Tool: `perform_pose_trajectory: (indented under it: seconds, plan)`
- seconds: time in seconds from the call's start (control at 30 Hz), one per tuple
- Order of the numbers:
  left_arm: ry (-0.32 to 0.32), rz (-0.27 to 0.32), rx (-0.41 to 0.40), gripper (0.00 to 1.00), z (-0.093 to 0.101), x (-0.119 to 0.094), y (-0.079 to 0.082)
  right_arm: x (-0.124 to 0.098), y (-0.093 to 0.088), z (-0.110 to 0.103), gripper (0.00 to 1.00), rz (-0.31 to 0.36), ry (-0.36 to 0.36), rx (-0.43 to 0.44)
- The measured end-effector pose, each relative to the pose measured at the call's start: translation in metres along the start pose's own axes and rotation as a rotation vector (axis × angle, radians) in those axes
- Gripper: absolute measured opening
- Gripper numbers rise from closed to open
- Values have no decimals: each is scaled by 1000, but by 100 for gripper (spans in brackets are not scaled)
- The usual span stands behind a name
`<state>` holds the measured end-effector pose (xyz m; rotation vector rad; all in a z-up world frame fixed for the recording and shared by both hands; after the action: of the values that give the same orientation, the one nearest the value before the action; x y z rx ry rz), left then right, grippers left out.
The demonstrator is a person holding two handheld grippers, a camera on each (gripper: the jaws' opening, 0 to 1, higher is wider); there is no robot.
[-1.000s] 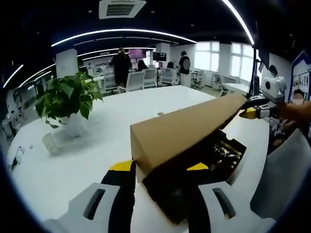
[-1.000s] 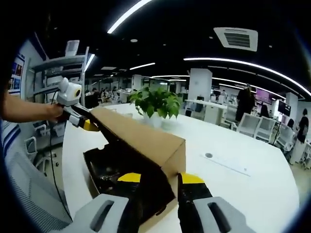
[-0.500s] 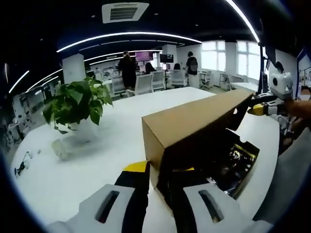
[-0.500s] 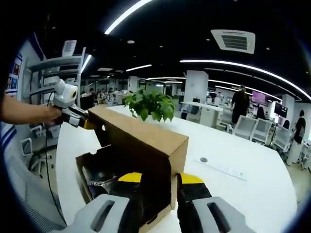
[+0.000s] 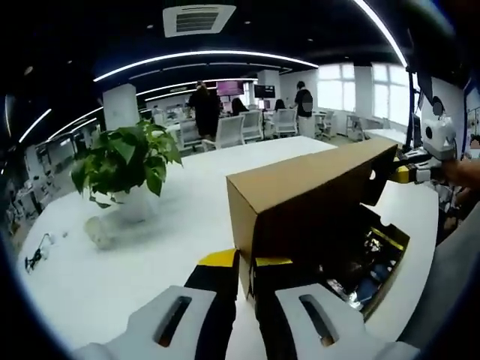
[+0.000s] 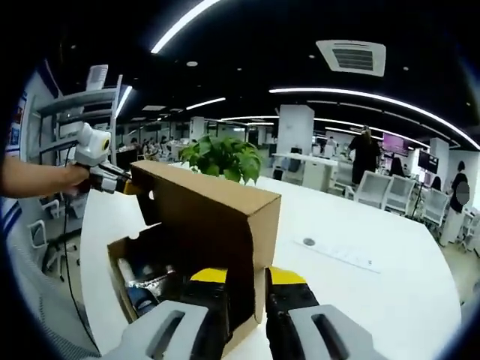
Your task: Operate the shoe box by opening the lid, removing the specified soft item, and placing it in the target area until the item is outside and the box remains undamaged.
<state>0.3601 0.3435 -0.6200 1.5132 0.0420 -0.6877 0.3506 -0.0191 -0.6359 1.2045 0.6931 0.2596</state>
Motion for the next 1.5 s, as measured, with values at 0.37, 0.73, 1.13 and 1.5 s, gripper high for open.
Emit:
perform_pose_trajectory:
  seconds: [0.37,0.73,1.13,1.5]
  plan:
    - [2,-4,16,3,0,5,5,5,-32,-2,8,-77,-36,-19]
    - [3,-1,13,3,-2,12,9,21,-46,0,3,-108,-62,-26]
    - [5,4,2,3,-7,20,13,38,-43,3,0,-116,-90,-37]
    - [5,-4,-22,4,-11,27,7,40,-41,8,0,-120,-92,-15]
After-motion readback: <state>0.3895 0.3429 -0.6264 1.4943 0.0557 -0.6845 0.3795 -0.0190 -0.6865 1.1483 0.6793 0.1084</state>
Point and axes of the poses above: the point that each gripper's makers call its tool centre point, and the gripper's own axes: x roughly forward along the fingers, z roughly to its right, y roughly out of its top, the point moved 9 cm from there along -x, roughly backward along the fingers, and after that the axes turned 9 degrees about -x, right-handed, at the moved point
